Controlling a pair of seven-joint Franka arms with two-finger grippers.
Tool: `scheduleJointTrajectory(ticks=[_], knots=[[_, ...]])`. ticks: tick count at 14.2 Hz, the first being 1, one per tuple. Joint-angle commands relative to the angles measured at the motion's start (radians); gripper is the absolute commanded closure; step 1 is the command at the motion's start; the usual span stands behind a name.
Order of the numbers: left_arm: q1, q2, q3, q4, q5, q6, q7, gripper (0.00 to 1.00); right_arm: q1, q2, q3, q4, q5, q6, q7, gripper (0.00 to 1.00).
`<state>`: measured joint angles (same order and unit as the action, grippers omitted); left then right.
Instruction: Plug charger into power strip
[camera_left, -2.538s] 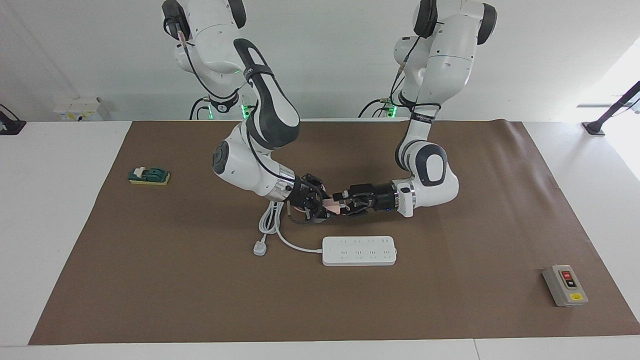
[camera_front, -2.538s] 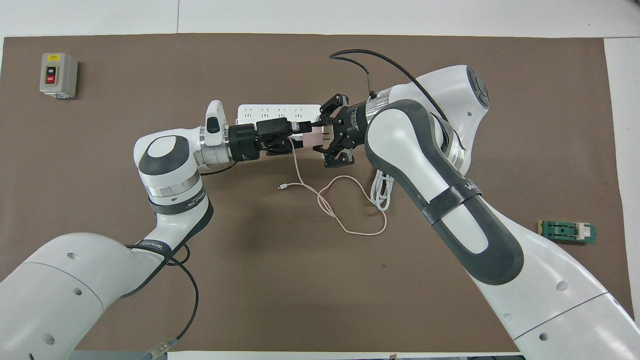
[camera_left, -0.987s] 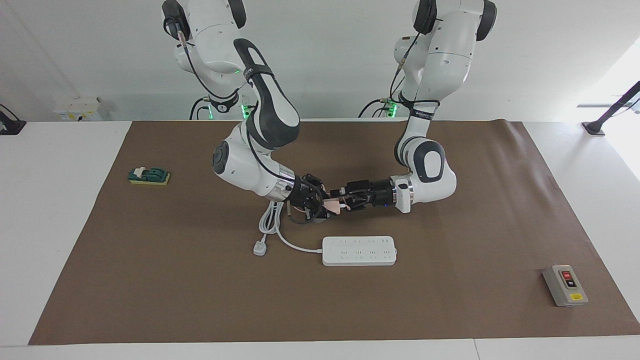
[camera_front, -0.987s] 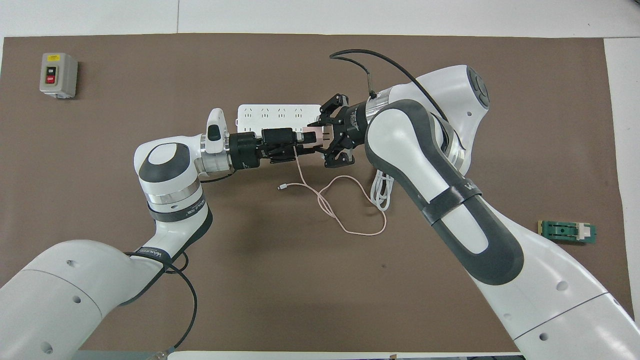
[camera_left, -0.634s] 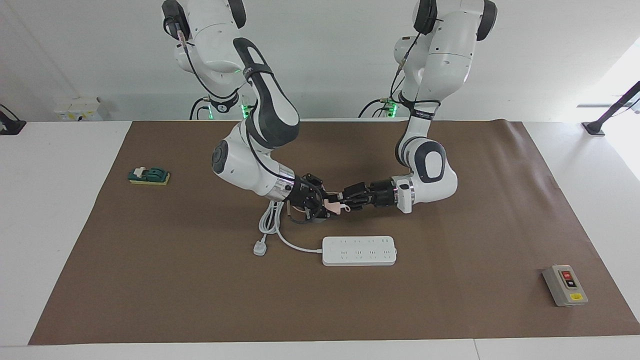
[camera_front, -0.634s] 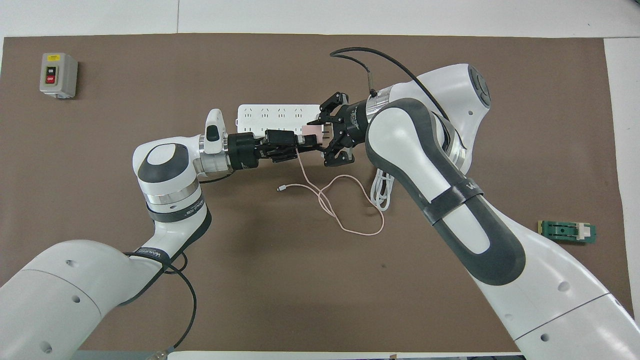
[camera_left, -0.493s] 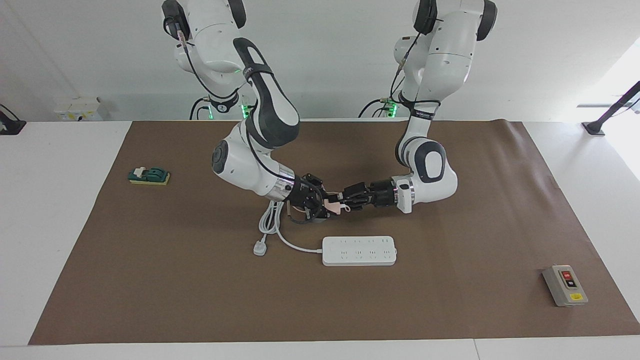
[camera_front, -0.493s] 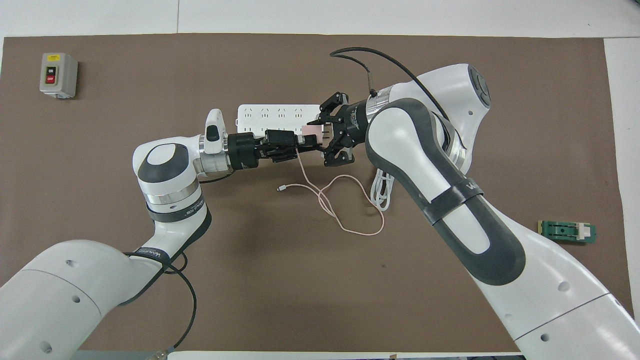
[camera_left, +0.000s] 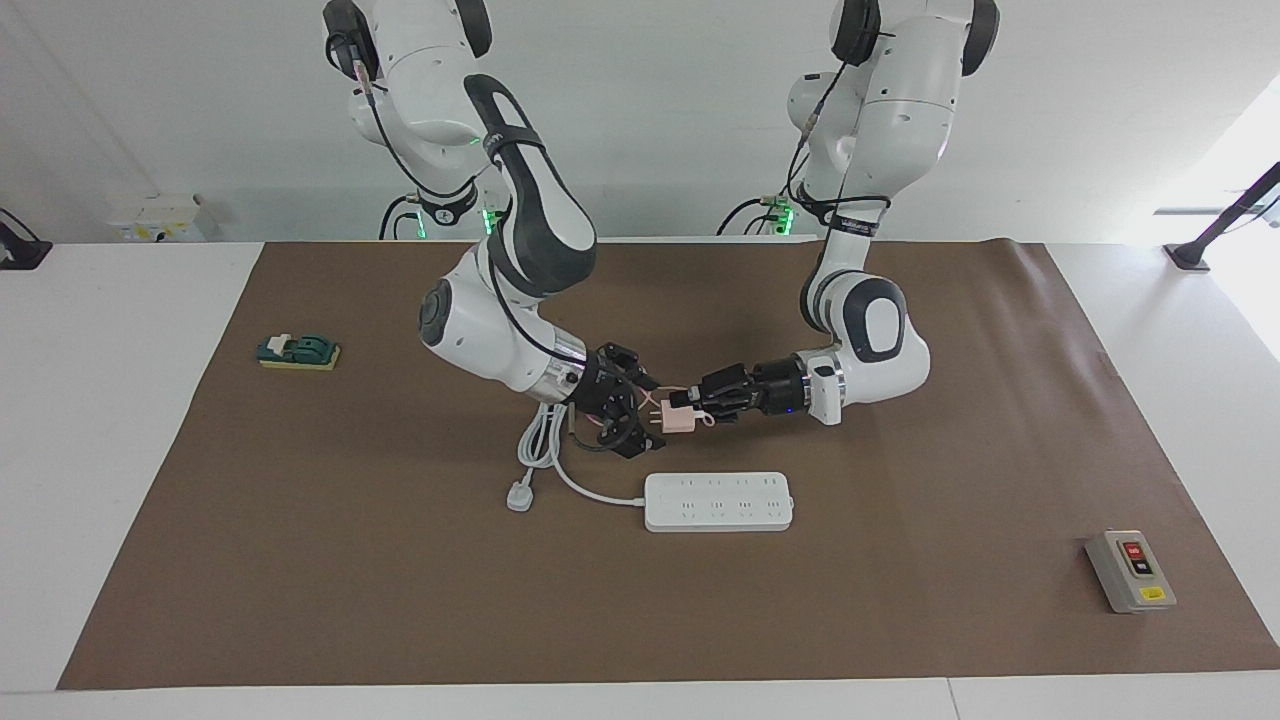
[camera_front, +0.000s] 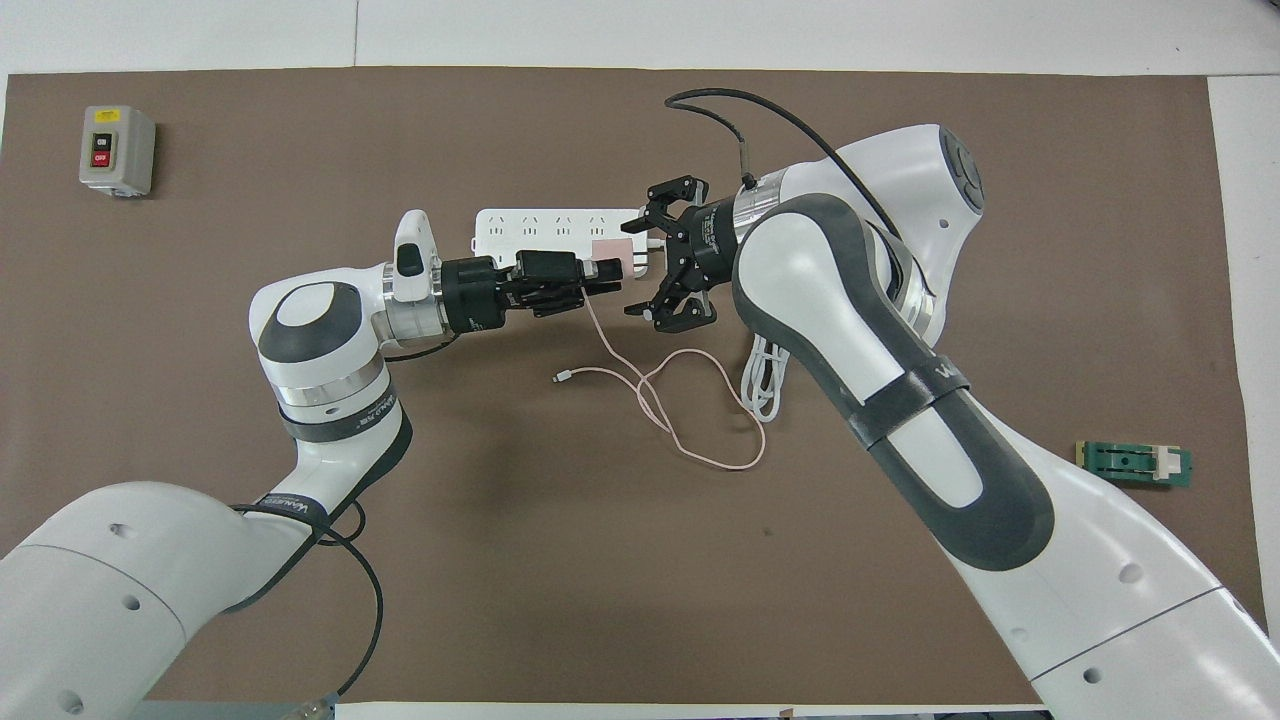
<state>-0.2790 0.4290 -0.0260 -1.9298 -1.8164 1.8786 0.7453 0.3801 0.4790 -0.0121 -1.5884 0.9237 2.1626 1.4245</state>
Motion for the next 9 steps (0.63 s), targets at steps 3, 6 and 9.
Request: scheduleJointTrajectory(ticks=[3,6,9], knots=[[0.082,-0.107,0.0,-0.024,0.174,0.034,-0.061,1.0,-0.087,-0.029,0.0,0.015,-0.008,-0.042,0.022,0.0],[0.18,-0.224,0.0,-0.029,0.438,0.019,-0.244,1.0,-0.15,-0.066,-0.006,0.015,-0.104,-0.107,0.013,0.0],[0.34,-0.291,0.0,0.038,0.772,-0.16,-0.443,1.0,-0.184,-0.101,-0.006,0.015,-0.224,-0.161,-0.005,0.0]])
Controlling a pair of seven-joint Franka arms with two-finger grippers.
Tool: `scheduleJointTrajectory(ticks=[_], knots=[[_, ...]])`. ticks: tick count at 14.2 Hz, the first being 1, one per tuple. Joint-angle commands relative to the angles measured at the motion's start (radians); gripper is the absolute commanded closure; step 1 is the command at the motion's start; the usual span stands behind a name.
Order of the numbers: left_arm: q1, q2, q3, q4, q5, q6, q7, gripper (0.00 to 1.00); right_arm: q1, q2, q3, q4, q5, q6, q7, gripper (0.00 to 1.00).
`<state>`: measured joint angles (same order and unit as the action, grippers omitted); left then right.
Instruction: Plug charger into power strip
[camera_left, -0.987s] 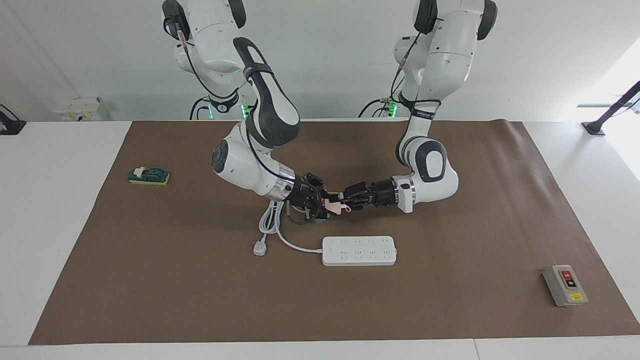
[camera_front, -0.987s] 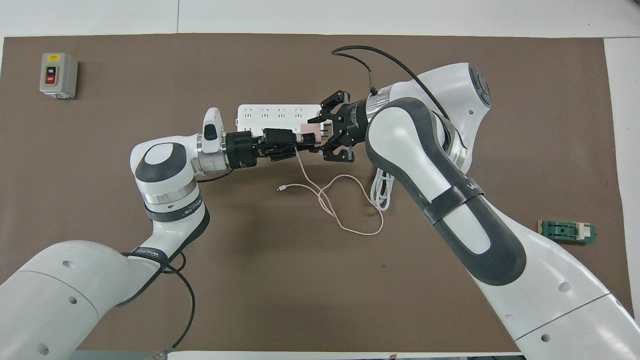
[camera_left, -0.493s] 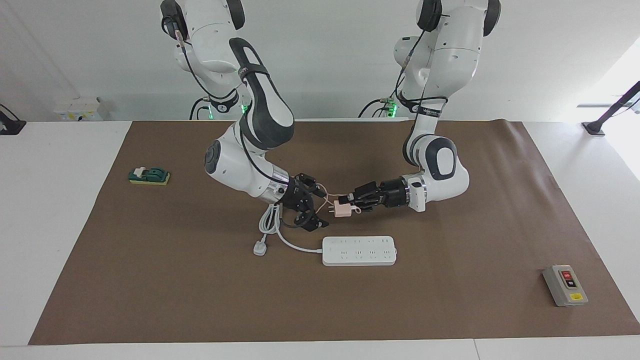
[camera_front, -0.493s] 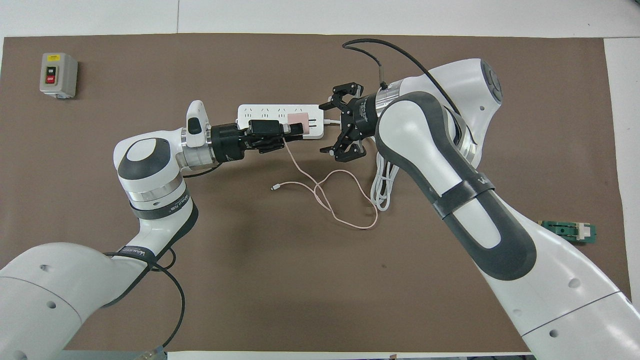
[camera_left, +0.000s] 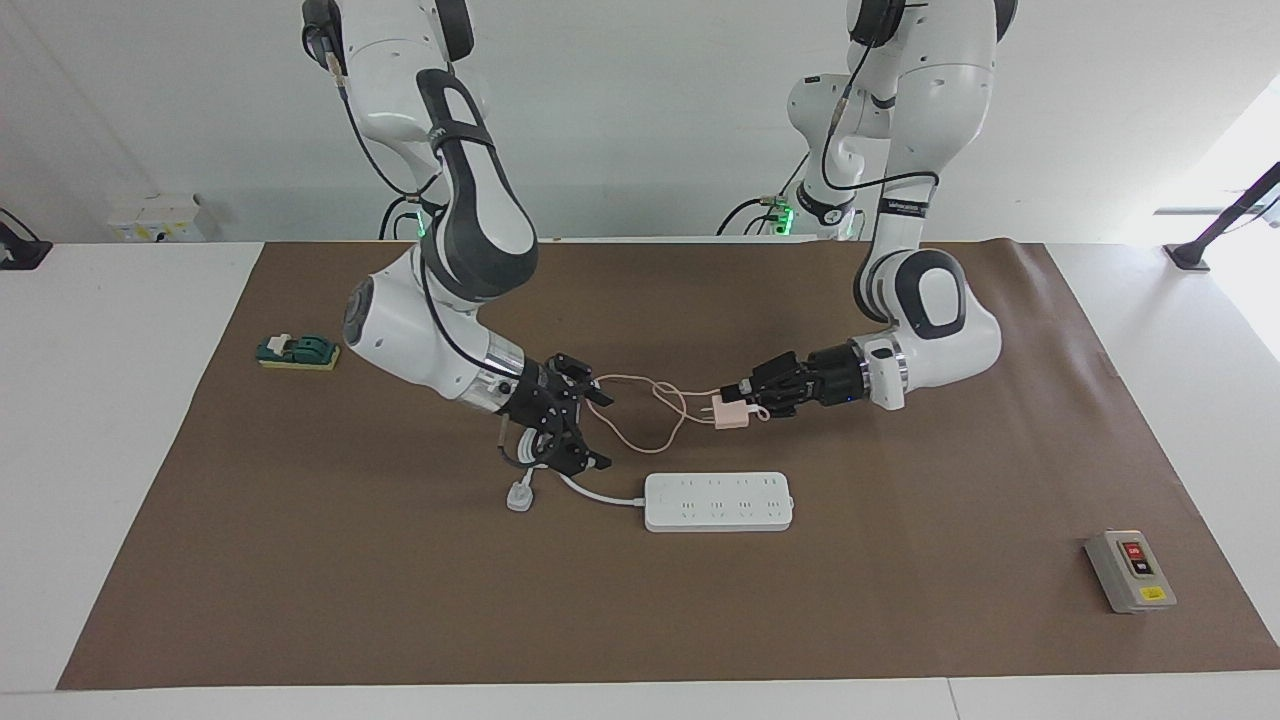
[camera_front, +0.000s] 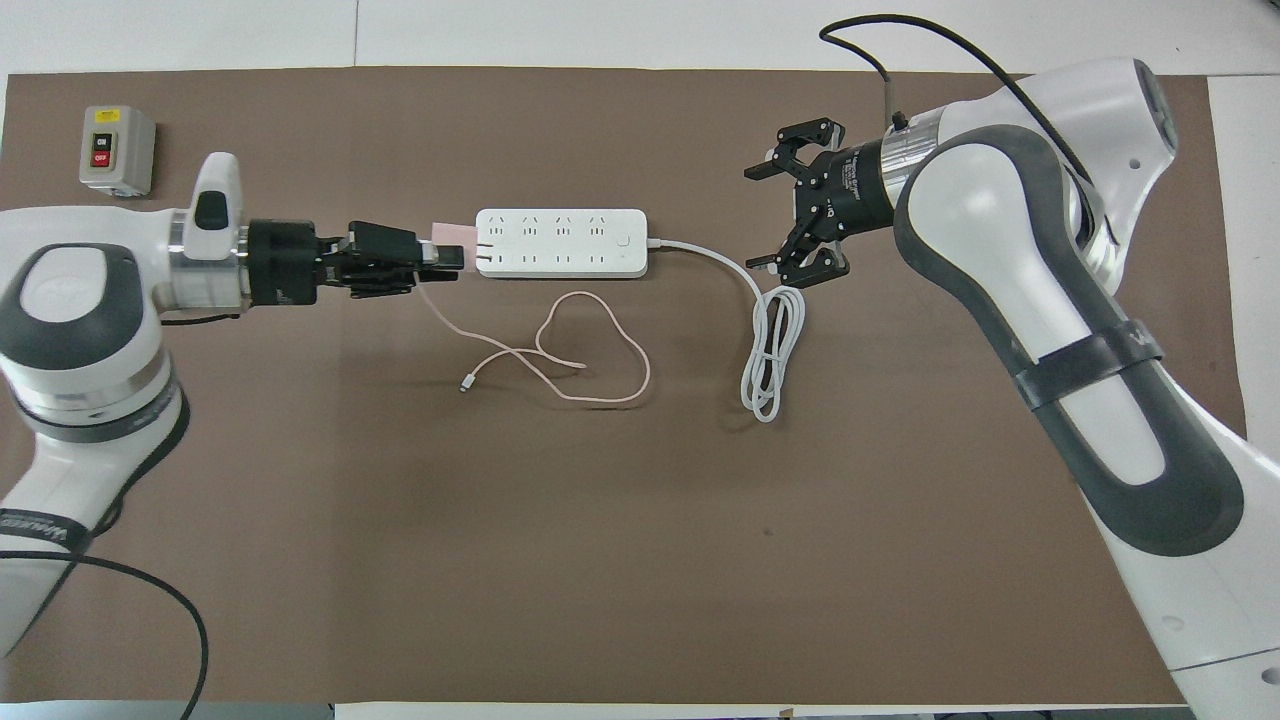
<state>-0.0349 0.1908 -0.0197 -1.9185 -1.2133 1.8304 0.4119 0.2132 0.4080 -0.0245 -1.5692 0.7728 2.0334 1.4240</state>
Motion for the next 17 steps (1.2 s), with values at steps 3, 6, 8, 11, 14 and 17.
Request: scheduleJointTrajectory(ticks=[3,6,8,11,14,17], knots=[[0.226,-0.041,-0.006,0.154,0.384,-0.275,-0.195,1.0,-0.054,-0.063,0.006,-0.006,-0.162,-0.096,-0.089,0.0],[0.32,-0.013,-0.006,0.205,0.585,-0.316,-0.182,1.0,-0.107,-0.083,0.006,-0.006,-0.213,-0.178,-0.218,0.0],[0.339,-0.011,-0.006,0.207,0.725,-0.304,-0.141,1.0,-0.136,-0.097,0.005,-0.009,-0.274,-0.229,-0.33,0.0],[0.337,0.051,-0.008,0.254,0.85,-0.241,-0.026,1.0,-0.17,-0.121,0.005,-0.011,-0.395,-0.297,-0.546,0.0],[0.362,0.042,-0.006,0.268,0.85,-0.175,-0.015,1.0,-0.201,-0.136,0.005,-0.011,-0.472,-0.338,-0.728,0.0],[0.331,0.03,-0.011,0.323,0.862,-0.169,-0.041,1.0,-0.204,-0.161,0.005,-0.009,-0.572,-0.346,-0.936,0.0]])
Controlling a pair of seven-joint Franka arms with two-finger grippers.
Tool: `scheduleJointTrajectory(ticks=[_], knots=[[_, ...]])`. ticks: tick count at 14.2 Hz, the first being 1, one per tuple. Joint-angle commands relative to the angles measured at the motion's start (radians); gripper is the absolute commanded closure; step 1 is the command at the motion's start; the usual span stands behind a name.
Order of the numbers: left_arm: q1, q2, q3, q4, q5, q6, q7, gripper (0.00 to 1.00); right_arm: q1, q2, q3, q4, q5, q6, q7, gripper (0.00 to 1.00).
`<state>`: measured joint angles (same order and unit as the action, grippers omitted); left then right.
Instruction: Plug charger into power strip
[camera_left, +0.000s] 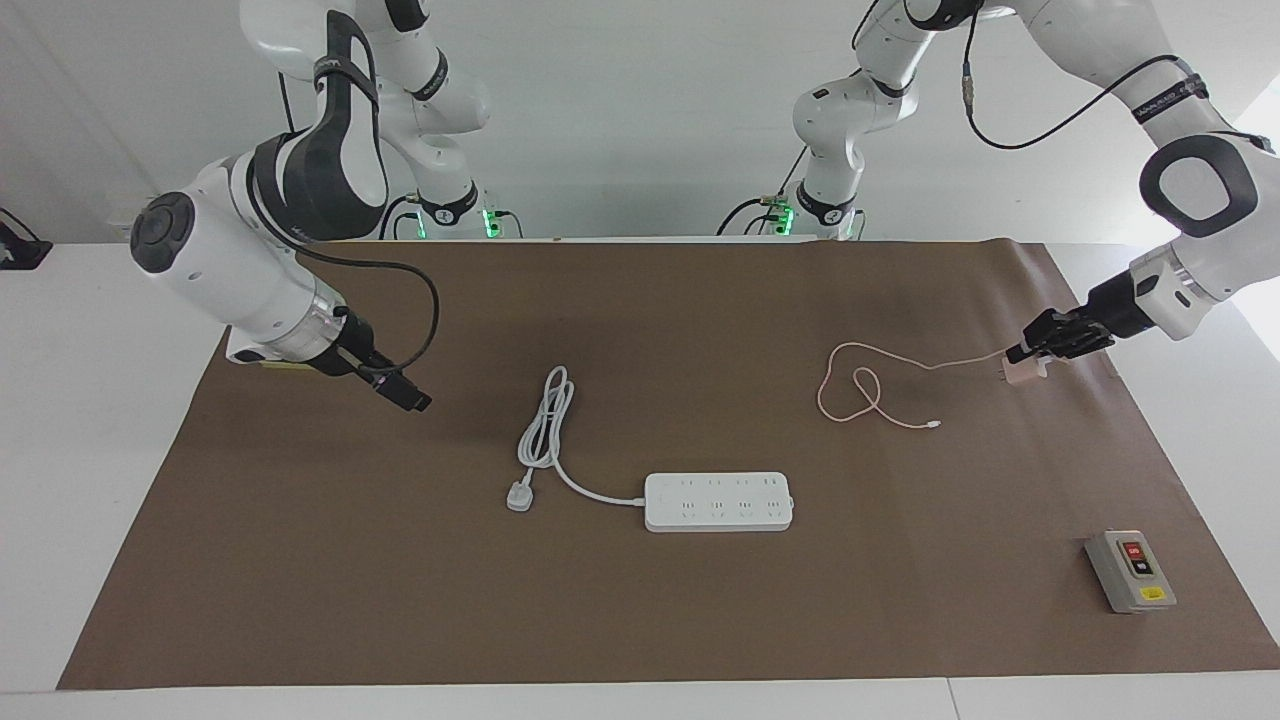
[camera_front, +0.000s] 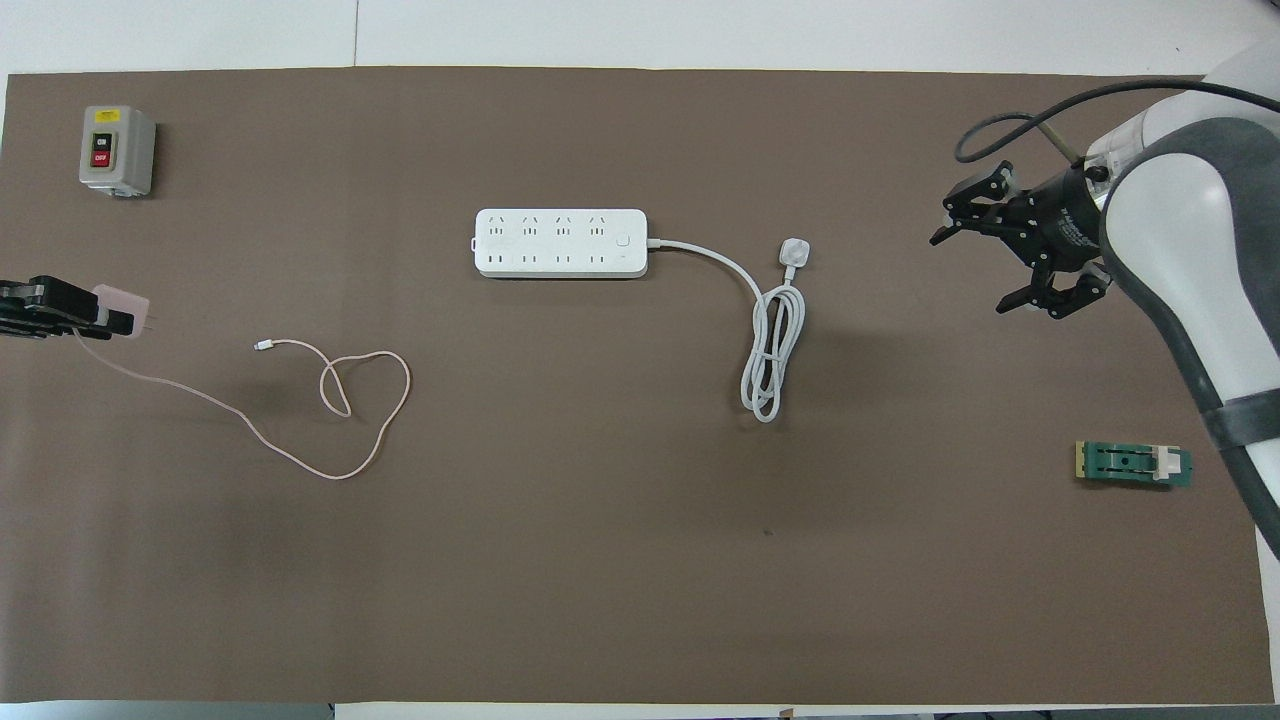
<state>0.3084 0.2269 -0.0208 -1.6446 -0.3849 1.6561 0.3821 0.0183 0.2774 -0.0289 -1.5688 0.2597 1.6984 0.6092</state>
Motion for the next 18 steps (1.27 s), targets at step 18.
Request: scheduleJointTrajectory(ticks=[18], knots=[[-0.172,-0.064,-0.016,0.098,0.23,0.049,-1.021,1.0,-0.069,-0.317,0.006,-0.072,-0.278,-0.204,-0.687,0.0]])
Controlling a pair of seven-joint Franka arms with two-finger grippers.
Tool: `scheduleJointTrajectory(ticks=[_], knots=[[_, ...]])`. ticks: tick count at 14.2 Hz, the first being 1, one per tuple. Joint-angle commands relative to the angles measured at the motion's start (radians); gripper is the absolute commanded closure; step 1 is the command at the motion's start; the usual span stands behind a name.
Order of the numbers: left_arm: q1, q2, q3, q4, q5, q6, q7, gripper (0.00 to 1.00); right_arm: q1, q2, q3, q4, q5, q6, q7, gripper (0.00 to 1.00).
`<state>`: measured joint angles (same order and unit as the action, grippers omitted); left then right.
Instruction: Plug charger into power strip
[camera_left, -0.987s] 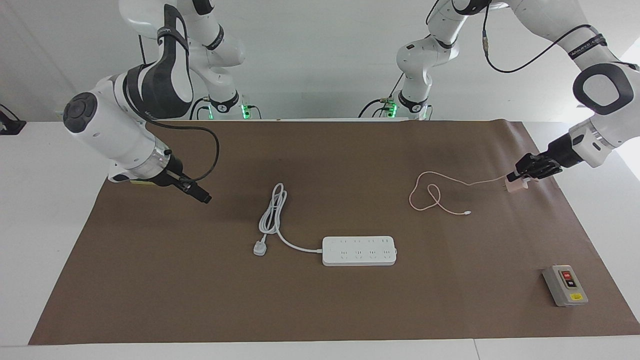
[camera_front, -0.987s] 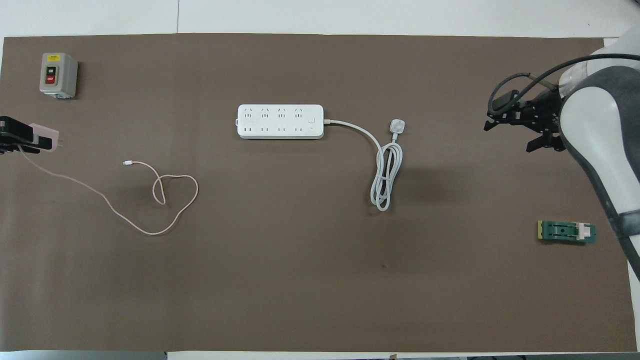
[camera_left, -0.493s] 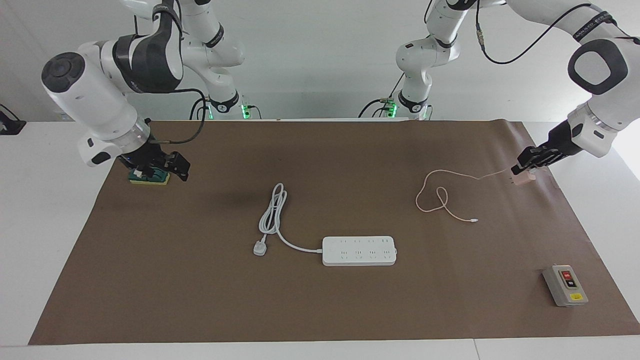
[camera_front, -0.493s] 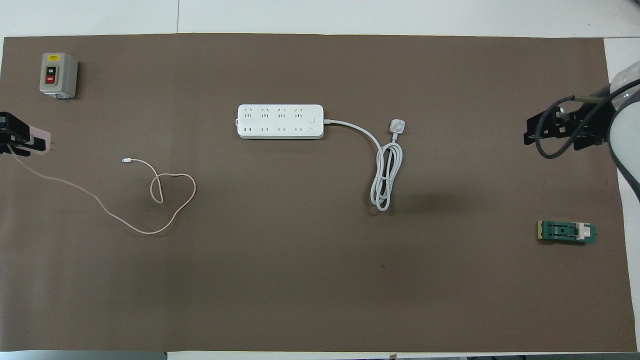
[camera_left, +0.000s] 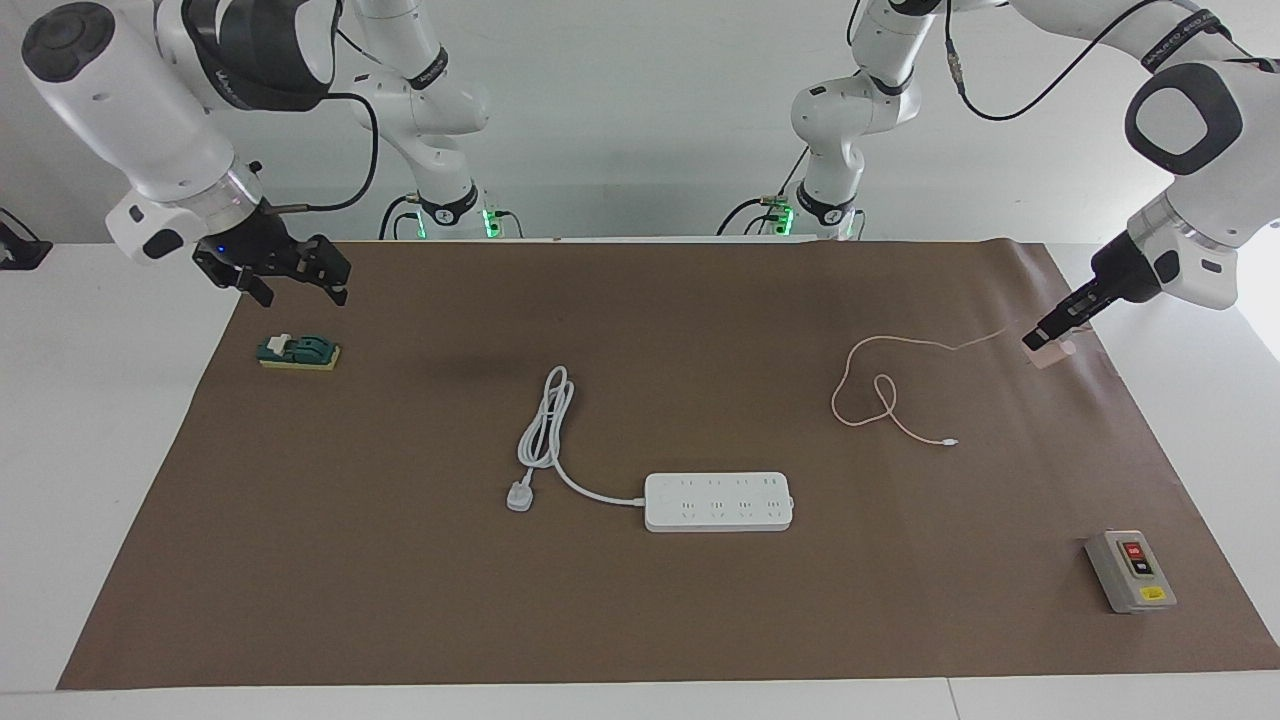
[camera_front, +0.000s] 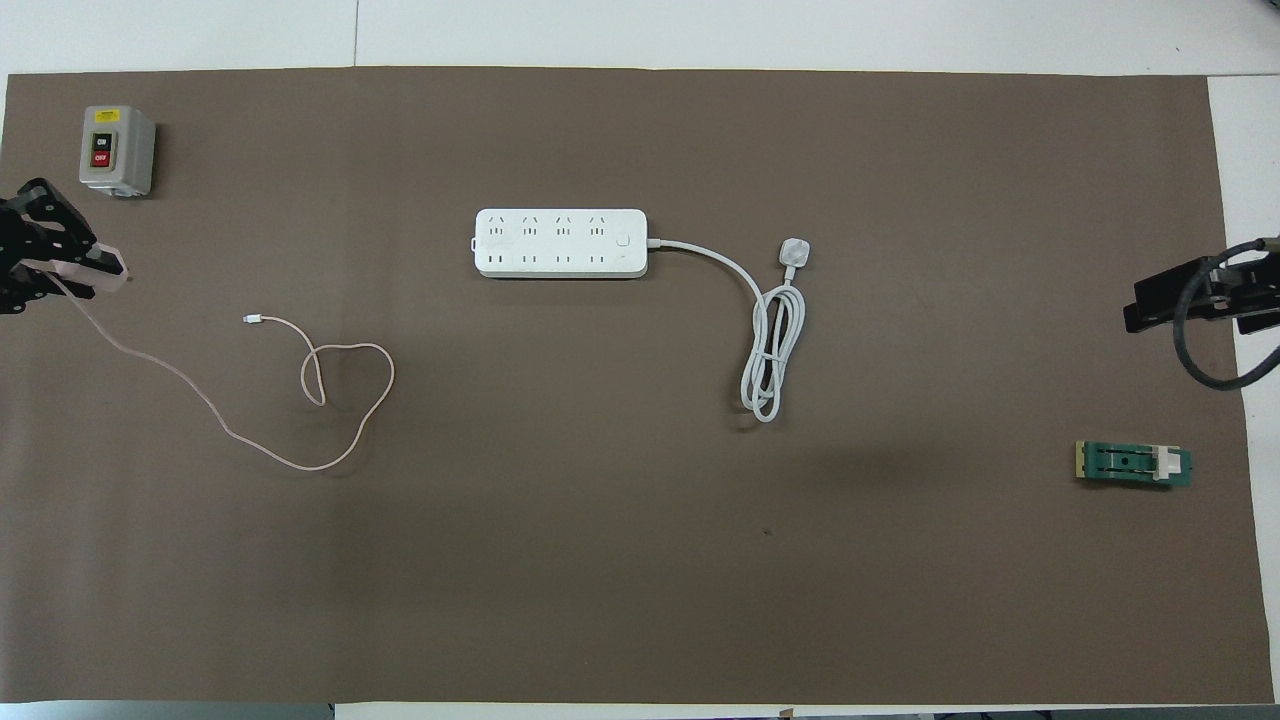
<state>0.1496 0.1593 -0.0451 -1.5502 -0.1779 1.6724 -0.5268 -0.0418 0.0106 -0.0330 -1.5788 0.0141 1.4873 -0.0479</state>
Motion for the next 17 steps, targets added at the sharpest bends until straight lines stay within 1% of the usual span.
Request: scheduleJointTrajectory(ticks=[1,3,5,9,12,15,16,17], knots=[[-0.028,0.009,0.007,0.002,0.023,0.058,-0.186,1.0,-0.009,-0.055,0.01,-0.076,-0.045,0.01,-0.033,0.0],[-0.08,0.017,0.008,0.002,0.023,0.088,-0.353,1.0,-0.01,-0.073,0.01,-0.119,-0.052,0.039,-0.035,0.0],[-0.131,0.036,0.008,0.002,0.032,0.118,-0.572,1.0,-0.012,-0.089,0.01,-0.159,-0.052,0.083,-0.036,0.0],[-0.267,0.097,0.008,0.004,0.118,0.144,-0.927,1.0,-0.021,-0.074,0.016,-0.121,-0.068,0.073,-0.041,0.0],[-0.34,0.149,0.008,0.004,0.118,0.196,-1.04,1.0,-0.036,-0.074,0.022,-0.102,-0.086,0.056,-0.084,0.0],[-0.415,0.216,0.01,0.01,0.133,0.283,-1.18,1.0,-0.039,-0.074,0.022,-0.102,-0.077,0.051,-0.078,0.0],[-0.427,0.233,0.01,0.028,0.147,0.289,-1.223,1.0,-0.039,-0.074,0.022,-0.102,-0.072,0.045,-0.073,0.0],[-0.444,0.265,0.011,0.066,0.159,0.276,-1.269,1.0,-0.038,-0.074,0.022,-0.102,-0.069,0.042,-0.067,0.0]])
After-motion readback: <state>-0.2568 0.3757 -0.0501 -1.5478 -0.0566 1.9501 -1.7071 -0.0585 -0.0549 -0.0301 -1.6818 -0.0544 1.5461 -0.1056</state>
